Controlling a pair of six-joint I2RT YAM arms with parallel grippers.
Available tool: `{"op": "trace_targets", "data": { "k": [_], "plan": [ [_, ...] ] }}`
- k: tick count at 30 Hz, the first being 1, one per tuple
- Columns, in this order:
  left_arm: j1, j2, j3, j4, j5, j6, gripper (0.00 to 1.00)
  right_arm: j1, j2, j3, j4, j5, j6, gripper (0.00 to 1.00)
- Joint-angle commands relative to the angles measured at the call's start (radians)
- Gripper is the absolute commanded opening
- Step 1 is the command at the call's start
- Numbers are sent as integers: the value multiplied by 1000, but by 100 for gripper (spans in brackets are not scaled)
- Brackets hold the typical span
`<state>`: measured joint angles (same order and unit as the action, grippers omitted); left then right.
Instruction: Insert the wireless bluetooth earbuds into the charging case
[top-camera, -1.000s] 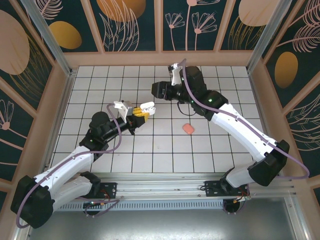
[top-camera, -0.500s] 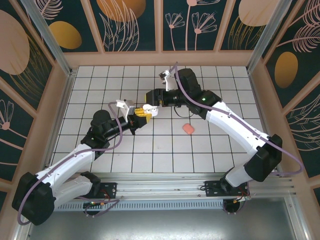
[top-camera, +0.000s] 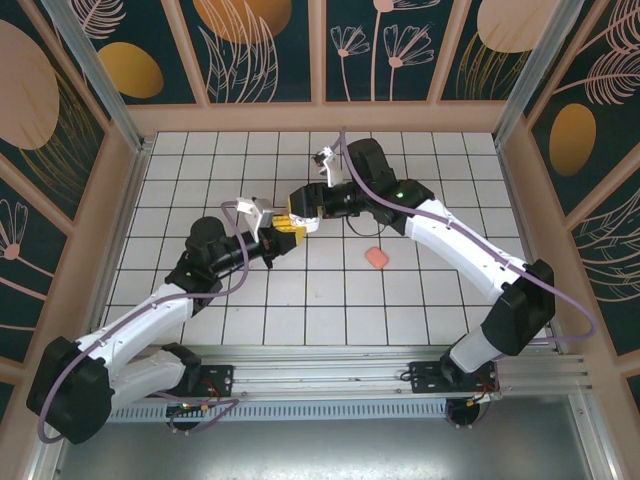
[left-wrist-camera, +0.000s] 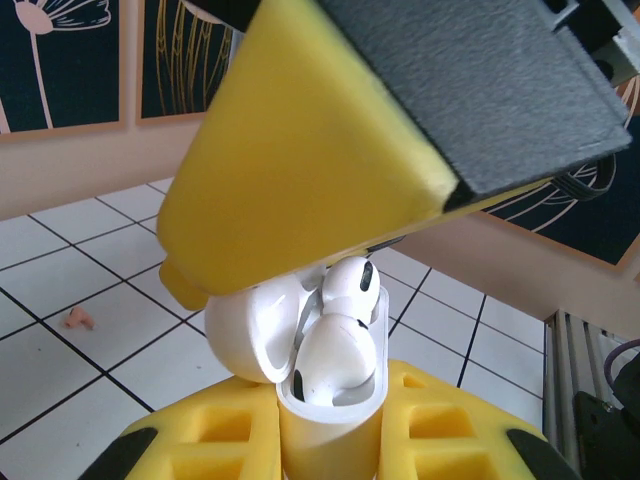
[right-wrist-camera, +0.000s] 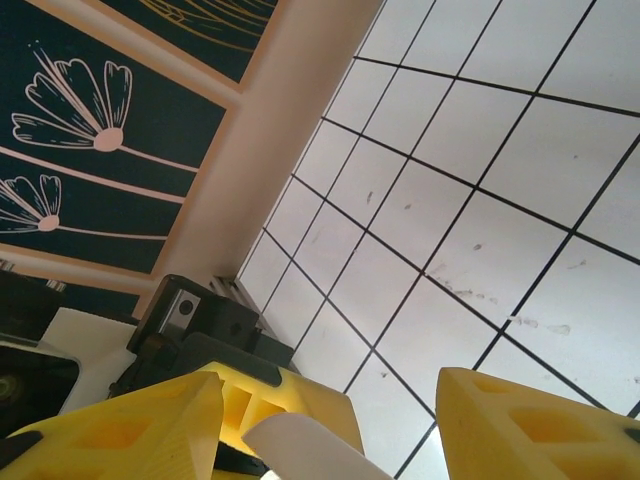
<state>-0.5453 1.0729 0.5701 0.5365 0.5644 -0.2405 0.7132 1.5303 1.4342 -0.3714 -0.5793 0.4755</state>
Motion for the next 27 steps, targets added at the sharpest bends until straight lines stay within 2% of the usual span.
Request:
{"op": "trace_targets", "data": {
  "k": [1, 8, 11, 14, 19, 23, 27],
  "plan": [
    [-1, 29, 21, -3, -35, -27, 0, 5, -97, 6, 17, -73, -53, 58],
    [-1, 42, 13, 8, -42, -54, 0, -20, -232, -60, 20, -27, -92, 59],
    [0, 54, 27, -12, -73, -57, 0, -56, -281, -103, 7, 81, -72, 61],
    [0, 90, 66, -75, -144, -62, 0, -105, -310, -152, -37, 240, -35, 63],
    [-1, 227, 199, -207, -222, -62, 0, -243, -317, -273, -112, 346, 35, 63],
    [0, 387, 349, -305, -253, -40, 0, -347, -294, -374, -140, 331, 36, 63],
    [1, 573, 526, -371, -239, -50, 0, -396, -247, -444, -170, 345, -4, 63]
  ]
}}
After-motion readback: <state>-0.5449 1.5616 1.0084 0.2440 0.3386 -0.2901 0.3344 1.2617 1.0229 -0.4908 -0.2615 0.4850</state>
